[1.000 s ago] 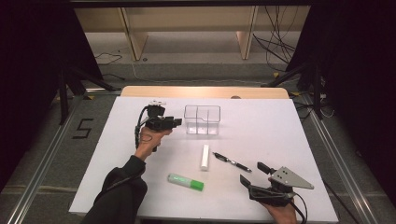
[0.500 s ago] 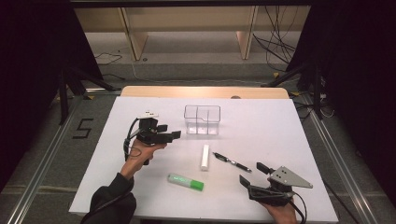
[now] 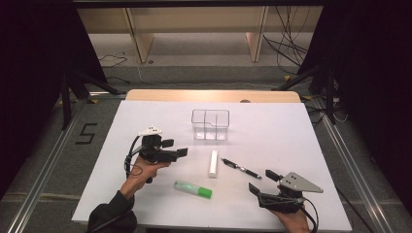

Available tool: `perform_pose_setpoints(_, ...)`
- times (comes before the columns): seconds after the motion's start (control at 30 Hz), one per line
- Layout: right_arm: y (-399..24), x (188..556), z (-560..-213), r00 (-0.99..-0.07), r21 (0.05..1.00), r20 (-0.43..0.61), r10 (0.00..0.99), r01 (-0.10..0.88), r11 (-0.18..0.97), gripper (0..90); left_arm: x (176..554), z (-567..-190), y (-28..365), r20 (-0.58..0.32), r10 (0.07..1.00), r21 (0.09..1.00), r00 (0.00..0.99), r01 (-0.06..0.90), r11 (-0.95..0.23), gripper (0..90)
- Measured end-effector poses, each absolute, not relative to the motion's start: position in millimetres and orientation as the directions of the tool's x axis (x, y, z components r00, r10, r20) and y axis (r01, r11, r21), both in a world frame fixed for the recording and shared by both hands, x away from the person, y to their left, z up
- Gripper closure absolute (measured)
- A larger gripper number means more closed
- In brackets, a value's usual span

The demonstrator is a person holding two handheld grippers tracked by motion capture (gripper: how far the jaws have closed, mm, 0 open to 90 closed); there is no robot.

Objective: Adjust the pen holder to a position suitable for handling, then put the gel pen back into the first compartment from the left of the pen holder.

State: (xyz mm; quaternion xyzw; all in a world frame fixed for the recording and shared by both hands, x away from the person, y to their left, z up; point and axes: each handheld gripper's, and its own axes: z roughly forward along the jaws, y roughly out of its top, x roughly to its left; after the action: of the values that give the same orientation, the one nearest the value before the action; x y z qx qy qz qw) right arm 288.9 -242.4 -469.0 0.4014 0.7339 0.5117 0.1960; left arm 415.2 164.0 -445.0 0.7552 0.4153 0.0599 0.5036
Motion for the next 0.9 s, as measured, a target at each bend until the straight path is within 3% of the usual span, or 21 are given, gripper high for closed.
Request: perform_pose_setpoints(0.9, -242.8, 294.5, -470.2, -0.609, 0.884, 0.123, 0.784, 0.426, 0.193, 20.4, 368.9, -460.1, 163.7, -0.281, 0.664, 0.840, 0.693, 0.511, -0.179, 17.0)
